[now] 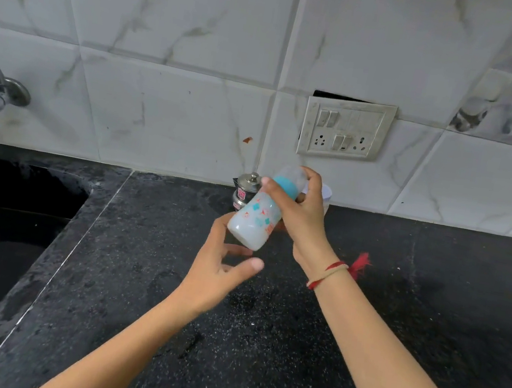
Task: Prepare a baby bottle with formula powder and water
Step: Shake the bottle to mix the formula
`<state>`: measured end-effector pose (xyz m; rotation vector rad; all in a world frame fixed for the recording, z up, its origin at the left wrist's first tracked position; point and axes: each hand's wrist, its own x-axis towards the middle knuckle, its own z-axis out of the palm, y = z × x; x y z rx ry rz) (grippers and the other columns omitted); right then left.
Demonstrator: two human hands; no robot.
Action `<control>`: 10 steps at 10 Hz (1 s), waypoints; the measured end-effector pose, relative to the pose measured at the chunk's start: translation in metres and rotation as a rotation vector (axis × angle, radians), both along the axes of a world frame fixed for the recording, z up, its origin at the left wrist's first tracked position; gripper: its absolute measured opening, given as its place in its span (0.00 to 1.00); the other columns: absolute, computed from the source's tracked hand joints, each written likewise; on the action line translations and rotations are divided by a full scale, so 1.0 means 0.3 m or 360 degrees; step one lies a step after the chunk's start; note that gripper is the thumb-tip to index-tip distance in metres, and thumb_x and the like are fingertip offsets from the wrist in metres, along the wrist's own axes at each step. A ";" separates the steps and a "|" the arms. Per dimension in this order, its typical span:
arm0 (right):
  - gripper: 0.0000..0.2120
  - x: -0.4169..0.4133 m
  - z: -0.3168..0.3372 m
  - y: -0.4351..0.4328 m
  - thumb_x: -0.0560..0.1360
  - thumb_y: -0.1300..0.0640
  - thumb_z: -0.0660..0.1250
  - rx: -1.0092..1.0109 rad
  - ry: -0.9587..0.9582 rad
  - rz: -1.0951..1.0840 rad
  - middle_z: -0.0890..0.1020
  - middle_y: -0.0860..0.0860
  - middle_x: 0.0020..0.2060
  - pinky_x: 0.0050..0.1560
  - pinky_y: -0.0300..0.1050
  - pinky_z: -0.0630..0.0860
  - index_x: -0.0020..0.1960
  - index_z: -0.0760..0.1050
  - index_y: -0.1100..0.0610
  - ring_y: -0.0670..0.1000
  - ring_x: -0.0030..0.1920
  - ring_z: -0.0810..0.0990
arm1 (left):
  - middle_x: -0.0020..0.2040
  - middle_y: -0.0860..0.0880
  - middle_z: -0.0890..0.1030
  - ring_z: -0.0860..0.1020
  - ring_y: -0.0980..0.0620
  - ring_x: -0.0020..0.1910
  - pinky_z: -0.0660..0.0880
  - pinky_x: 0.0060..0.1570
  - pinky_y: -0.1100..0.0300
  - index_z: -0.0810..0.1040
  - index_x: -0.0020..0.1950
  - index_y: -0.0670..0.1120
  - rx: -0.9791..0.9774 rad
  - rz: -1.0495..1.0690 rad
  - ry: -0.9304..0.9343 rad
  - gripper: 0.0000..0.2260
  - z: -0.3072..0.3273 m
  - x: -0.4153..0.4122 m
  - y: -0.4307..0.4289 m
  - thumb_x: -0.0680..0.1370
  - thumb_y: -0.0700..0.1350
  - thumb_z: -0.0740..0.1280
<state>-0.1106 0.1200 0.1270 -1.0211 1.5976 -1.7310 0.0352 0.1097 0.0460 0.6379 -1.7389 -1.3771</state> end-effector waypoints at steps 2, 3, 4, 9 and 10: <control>0.33 0.023 0.016 0.039 0.68 0.47 0.73 0.0119 0.0081 0.0314 0.77 0.53 0.55 0.45 0.48 0.82 0.68 0.60 0.41 0.51 0.50 0.82 | 0.45 0.45 0.81 0.78 0.56 0.31 0.77 0.31 0.64 0.72 0.58 0.49 0.0503 0.0139 0.0317 0.15 0.039 -0.012 0.020 0.73 0.50 0.68; 0.33 -0.002 0.039 0.076 0.72 0.53 0.71 0.0109 0.0060 0.0474 0.80 0.55 0.49 0.47 0.49 0.82 0.71 0.58 0.42 0.51 0.44 0.83 | 0.34 0.47 0.80 0.73 0.58 0.24 0.73 0.24 0.67 0.74 0.58 0.42 0.1066 -0.0130 0.0645 0.23 0.052 0.015 0.001 0.71 0.57 0.64; 0.37 0.010 0.021 0.088 0.71 0.60 0.72 0.0022 0.0098 0.0584 0.78 0.59 0.53 0.52 0.55 0.80 0.71 0.58 0.40 0.56 0.52 0.80 | 0.31 0.47 0.78 0.73 0.59 0.22 0.73 0.20 0.68 0.81 0.49 0.39 0.1491 -0.0609 0.0783 0.28 0.064 0.031 0.001 0.62 0.60 0.76; 0.32 -0.016 0.160 0.105 0.72 0.63 0.70 -0.0797 -0.0567 -0.0091 0.75 0.51 0.54 0.35 0.45 0.79 0.69 0.57 0.49 0.51 0.48 0.81 | 0.45 0.44 0.84 0.83 0.50 0.36 0.80 0.29 0.61 0.79 0.57 0.41 0.1784 -0.1393 0.0708 0.44 0.030 0.011 -0.011 0.64 0.78 0.56; 0.36 -0.022 0.175 0.108 0.70 0.62 0.72 -0.0681 -0.0196 -0.0049 0.71 0.56 0.61 0.39 0.49 0.80 0.70 0.56 0.48 0.56 0.56 0.78 | 0.45 0.45 0.83 0.83 0.50 0.34 0.80 0.28 0.60 0.80 0.56 0.42 0.1882 -0.0957 0.0678 0.40 0.019 0.002 -0.032 0.67 0.76 0.58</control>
